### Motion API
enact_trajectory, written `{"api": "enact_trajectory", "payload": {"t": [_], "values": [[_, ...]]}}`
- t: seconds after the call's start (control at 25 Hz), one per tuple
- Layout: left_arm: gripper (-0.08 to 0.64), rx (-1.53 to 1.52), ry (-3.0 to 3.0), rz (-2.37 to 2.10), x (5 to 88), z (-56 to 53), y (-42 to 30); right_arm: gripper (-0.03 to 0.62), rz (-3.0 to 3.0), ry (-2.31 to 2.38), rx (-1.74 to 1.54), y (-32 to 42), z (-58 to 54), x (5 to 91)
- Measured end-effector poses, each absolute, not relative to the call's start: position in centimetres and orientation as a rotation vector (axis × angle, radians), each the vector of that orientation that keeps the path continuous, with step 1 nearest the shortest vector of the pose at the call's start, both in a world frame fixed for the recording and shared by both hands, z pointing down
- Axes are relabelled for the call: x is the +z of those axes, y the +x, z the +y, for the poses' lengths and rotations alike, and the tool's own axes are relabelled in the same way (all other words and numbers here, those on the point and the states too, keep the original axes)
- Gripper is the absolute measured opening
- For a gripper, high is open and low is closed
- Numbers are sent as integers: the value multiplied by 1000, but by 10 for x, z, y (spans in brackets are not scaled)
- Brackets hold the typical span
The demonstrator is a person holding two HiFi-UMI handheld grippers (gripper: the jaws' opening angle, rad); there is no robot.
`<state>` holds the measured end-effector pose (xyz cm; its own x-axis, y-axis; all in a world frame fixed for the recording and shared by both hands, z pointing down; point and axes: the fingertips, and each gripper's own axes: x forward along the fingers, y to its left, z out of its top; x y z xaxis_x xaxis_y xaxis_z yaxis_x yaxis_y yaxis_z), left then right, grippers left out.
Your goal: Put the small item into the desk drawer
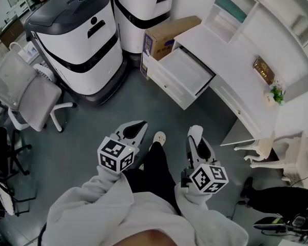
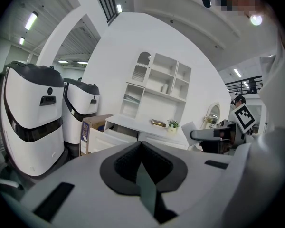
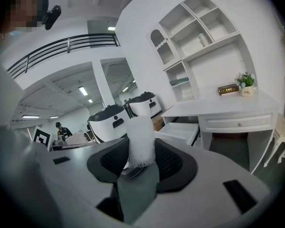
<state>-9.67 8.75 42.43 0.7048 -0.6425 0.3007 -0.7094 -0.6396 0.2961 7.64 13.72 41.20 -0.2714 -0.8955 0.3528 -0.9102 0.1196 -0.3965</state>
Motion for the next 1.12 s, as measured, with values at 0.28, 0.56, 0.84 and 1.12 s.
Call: {"api": "enact_trajectory", "payload": {"t": [0.28,0.56,0.84,1.12], "values": [[15,243,2494,-1109,427,42,-96,179,-2368,1845,864,84,83,411],[16,240,2491,-1130,422,-18,-73,179,-2366,1838,878,111,27,409],[15,240,2466,-1153,422,-65,-57,179,-2373,1802,895,129,-24,410],[16,245,2458,-1182,416,-102,-44,179,-2391,1770,907,144,-66,410]]}}
